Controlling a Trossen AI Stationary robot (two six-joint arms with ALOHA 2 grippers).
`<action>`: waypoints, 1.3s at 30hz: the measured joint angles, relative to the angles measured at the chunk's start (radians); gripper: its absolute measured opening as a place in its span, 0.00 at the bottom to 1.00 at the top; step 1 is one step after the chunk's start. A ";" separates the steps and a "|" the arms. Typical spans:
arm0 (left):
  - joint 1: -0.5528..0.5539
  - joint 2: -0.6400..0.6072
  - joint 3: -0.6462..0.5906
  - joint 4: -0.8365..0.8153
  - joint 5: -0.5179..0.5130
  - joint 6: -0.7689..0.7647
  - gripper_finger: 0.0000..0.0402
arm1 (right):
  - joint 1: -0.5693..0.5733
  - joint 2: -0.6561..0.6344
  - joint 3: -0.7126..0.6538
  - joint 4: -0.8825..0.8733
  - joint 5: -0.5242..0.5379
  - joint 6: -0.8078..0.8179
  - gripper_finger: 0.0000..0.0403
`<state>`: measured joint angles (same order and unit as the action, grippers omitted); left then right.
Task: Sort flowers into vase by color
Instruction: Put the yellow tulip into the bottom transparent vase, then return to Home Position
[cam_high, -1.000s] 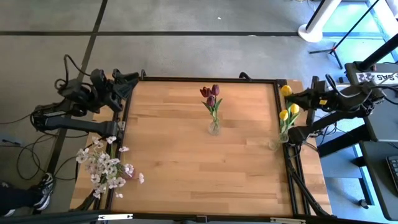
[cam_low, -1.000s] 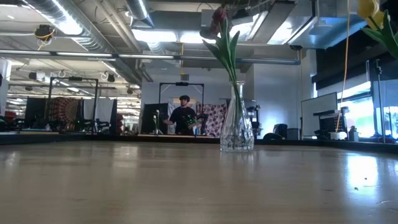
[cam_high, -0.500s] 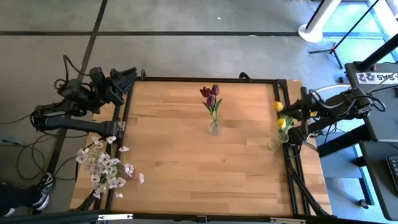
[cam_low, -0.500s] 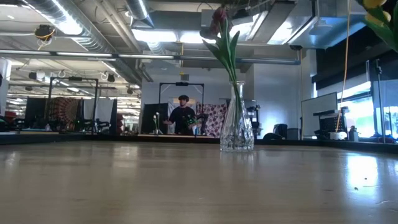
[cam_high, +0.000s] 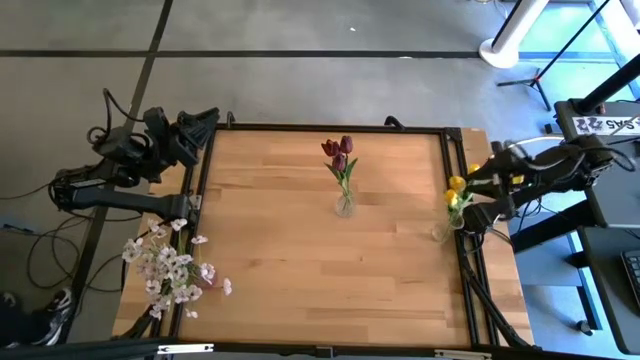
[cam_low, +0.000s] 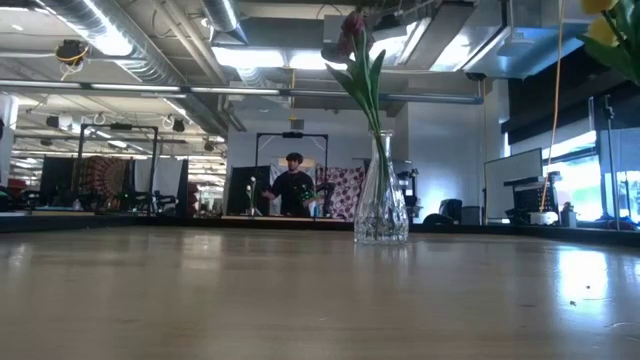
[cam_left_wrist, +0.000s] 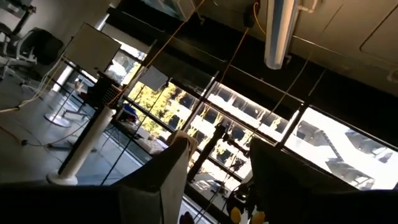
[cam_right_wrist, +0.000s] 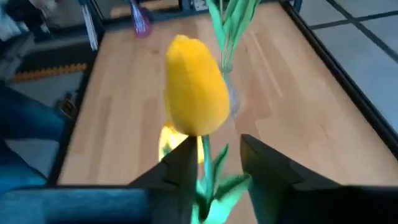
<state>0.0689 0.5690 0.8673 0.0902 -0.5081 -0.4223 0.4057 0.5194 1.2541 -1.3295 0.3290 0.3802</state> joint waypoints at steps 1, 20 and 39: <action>0.000 0.000 0.000 -0.001 -0.003 -0.009 0.42 | 0.000 0.000 0.016 -0.011 -0.005 0.021 0.32; 0.000 -0.002 0.000 -0.030 -0.005 0.063 0.42 | 0.000 0.004 0.106 -0.154 -0.200 0.354 0.47; 0.001 -0.002 -0.160 -0.070 0.477 0.147 0.42 | 0.001 0.028 -0.328 1.078 -0.402 -0.008 0.25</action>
<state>0.0700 0.5669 0.7070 0.0197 -0.0310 -0.2754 0.4068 0.5470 0.9260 -0.2513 -0.0727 0.3718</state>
